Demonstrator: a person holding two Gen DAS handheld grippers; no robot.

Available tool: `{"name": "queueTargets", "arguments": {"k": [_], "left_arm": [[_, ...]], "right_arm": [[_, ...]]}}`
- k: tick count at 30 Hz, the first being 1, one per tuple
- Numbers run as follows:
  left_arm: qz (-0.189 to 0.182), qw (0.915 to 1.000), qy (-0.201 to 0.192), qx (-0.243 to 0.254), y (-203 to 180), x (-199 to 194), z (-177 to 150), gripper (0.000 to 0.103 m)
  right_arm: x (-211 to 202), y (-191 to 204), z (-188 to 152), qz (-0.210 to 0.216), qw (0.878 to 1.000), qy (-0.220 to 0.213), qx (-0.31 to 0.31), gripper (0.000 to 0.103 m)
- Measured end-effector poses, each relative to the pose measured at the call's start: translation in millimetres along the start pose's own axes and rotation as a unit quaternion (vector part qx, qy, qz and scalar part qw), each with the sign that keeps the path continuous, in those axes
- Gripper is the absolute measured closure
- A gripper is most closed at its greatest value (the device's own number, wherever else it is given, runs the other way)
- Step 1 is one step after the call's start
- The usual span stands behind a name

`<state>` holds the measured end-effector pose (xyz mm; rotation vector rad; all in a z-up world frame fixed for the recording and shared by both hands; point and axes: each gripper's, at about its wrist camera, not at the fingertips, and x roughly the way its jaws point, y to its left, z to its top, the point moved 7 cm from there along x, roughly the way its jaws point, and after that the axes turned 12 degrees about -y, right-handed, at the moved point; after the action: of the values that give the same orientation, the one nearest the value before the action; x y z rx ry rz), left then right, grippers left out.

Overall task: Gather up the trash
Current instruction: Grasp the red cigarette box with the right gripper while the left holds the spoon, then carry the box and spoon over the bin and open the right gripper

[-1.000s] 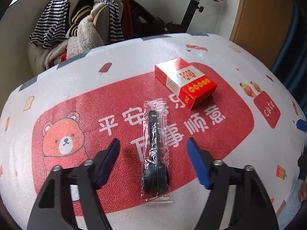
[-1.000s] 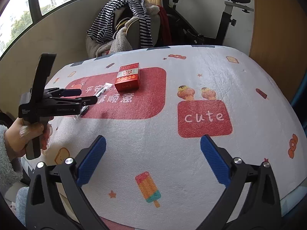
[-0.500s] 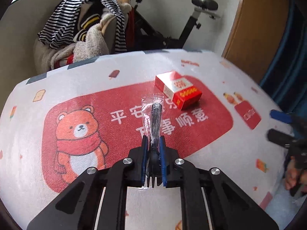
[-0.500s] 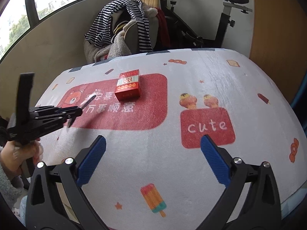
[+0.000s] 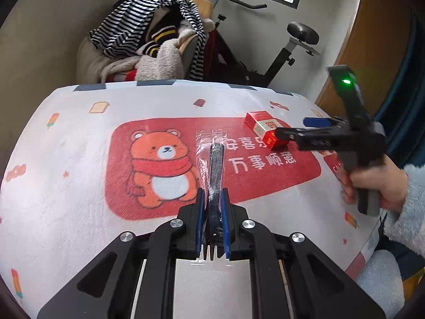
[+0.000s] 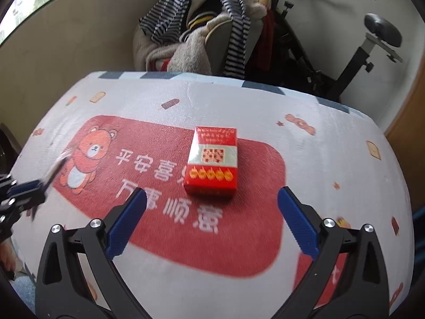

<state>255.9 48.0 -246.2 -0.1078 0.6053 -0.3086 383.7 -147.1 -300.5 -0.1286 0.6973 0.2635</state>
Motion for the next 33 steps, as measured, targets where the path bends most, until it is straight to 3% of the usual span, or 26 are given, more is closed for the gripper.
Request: {"name": "queueTargets", "arguments": {"k": [9,14,17,21,23,26,33], "left_arm": [[0.0,0.9999,-0.011,0.005,11,-18,-10,0.091],[-0.007,0.9999,-0.013,-0.002,11,-17,-11,0.091],[-0.01,0.9999,-0.013,0.0,7,-16,-12,0.091],[-0.013,0.9998,-0.012,-0.003,4,-14,-13,0.091],[-0.016,0.9998,-0.012,-0.005,3,-15,-12,0.091],[-0.02,0.9997,-0.013,-0.003,-2,-19,-12,0.091],[-0.031,0.9993,-0.017,-0.009,-18,-40,-11,0.091]], "right_arm": [[54,11,20,-0.014,0.999,0.05,0.015,0.006],[74,12,14,-0.032,0.995,0.091,-0.003,0.007],[77,13,14,-0.023,0.995,0.096,0.01,0.014],[72,21,11,0.005,0.995,0.099,0.016,0.03],[70,22,9,0.005,0.994,0.107,0.009,0.046],[56,32,6,0.016,0.995,0.1,-0.01,0.046],[-8,31,-3,0.046,0.998,0.033,-0.039,0.047]]}}
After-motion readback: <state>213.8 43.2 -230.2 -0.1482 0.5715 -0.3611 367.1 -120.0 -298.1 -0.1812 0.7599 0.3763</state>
